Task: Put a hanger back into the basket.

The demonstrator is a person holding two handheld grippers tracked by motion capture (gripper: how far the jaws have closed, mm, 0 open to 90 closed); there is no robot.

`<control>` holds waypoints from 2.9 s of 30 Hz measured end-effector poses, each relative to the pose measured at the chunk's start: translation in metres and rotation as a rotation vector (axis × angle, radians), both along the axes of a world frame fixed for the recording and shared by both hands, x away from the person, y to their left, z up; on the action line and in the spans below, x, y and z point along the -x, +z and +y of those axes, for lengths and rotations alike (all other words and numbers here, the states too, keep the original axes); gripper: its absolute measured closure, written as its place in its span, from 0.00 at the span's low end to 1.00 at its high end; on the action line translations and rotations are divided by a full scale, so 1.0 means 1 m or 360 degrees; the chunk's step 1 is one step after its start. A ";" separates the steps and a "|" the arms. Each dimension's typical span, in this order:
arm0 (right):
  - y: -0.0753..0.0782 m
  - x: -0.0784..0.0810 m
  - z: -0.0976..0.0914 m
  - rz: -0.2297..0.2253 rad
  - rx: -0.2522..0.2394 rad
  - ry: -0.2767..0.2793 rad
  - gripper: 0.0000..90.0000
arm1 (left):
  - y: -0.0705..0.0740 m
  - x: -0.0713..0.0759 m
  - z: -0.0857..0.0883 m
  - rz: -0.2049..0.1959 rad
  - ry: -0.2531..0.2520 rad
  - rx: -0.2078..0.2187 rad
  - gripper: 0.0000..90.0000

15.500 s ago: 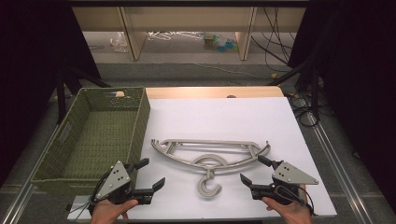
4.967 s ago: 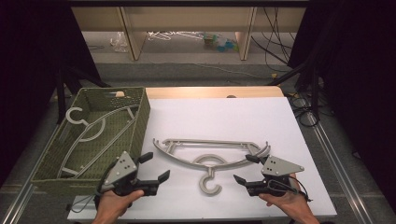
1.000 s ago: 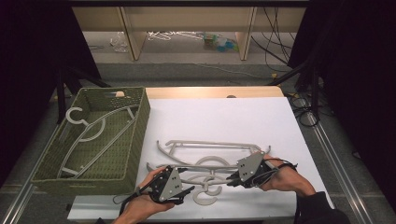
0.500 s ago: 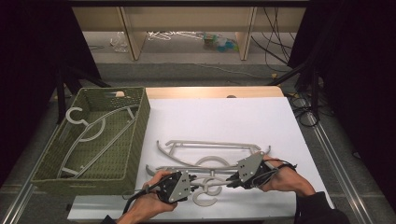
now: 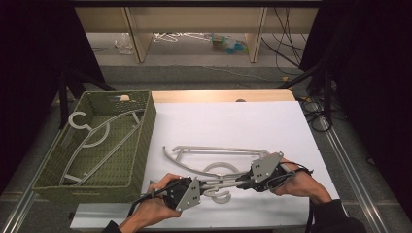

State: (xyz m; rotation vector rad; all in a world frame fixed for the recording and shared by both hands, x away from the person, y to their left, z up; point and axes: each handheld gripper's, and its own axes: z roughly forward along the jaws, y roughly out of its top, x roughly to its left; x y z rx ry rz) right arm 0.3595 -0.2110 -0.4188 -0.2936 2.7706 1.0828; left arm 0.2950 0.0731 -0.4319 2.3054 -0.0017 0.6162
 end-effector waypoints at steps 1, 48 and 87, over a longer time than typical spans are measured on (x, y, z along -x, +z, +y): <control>0.001 0.001 -0.001 0.0025 -0.0012 -0.0020 0.85 | 0.002 0.000 0.000 0.0012 -0.0005 0.0010 0.86; 0.021 0.019 -0.024 -0.0034 -0.0564 -0.0636 0.33 | 0.064 -0.020 0.066 0.0564 0.0435 0.0670 0.88; 0.006 0.024 -0.030 -0.0008 -0.0483 -0.0650 0.33 | 0.147 -0.055 0.213 0.0265 0.0935 0.0815 0.88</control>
